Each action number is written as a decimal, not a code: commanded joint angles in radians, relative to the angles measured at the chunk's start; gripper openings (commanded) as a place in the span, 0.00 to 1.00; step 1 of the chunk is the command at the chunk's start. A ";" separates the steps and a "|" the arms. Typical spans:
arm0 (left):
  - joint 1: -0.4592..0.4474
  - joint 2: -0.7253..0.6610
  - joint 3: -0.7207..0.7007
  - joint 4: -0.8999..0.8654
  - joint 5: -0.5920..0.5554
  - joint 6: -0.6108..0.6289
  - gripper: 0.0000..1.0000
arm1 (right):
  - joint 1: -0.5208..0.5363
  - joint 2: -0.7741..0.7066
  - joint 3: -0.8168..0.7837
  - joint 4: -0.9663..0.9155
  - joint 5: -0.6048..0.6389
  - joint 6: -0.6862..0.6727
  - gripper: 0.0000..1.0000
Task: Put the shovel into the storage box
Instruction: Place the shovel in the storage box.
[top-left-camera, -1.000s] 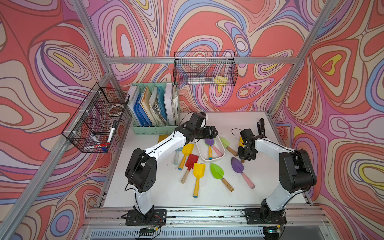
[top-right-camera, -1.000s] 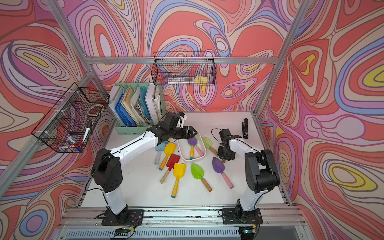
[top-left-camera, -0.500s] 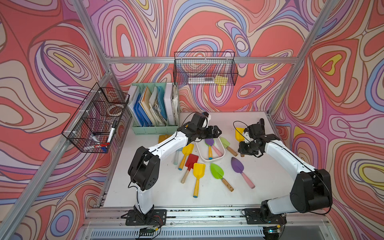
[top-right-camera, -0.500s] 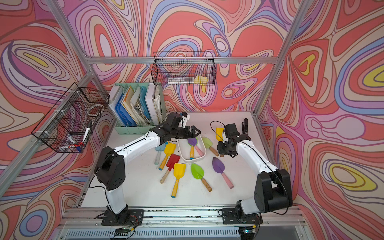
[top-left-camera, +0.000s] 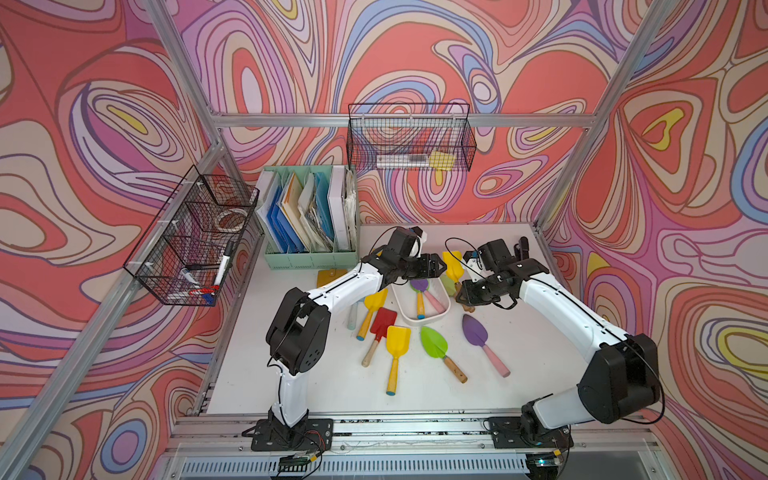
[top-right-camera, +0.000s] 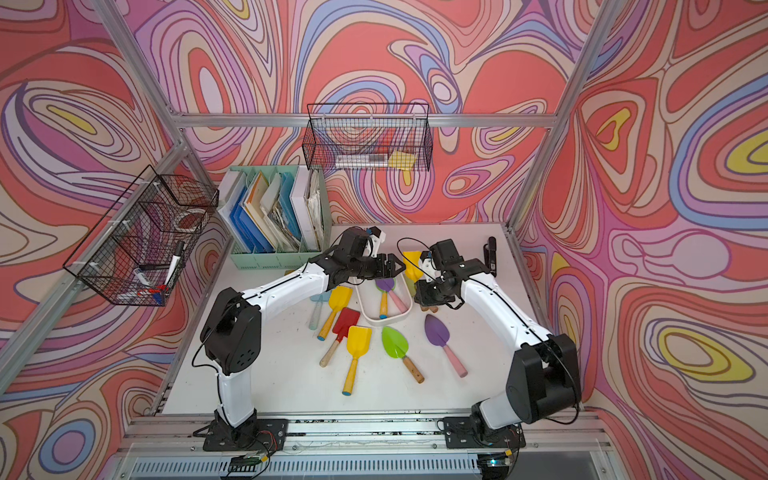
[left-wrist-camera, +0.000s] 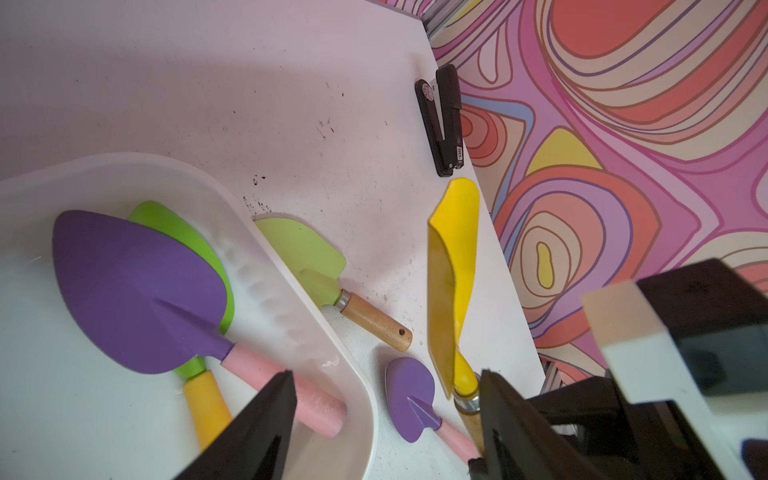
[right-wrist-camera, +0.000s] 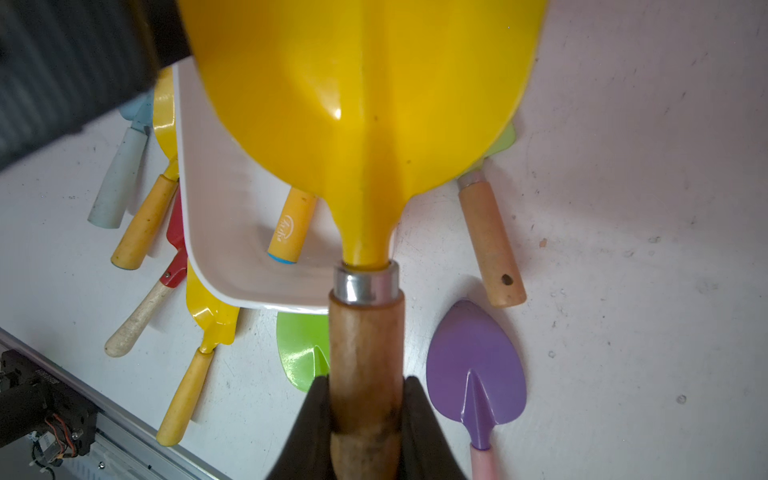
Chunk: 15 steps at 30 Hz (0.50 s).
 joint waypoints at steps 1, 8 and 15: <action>-0.007 0.007 0.022 0.006 -0.016 0.022 0.70 | 0.012 0.017 0.033 0.005 -0.007 0.009 0.00; -0.010 0.012 0.037 -0.024 -0.050 0.026 0.55 | 0.044 0.050 0.066 0.004 0.026 0.049 0.00; -0.018 0.033 0.084 -0.116 -0.142 0.037 0.37 | 0.091 0.090 0.114 -0.012 0.121 0.127 0.00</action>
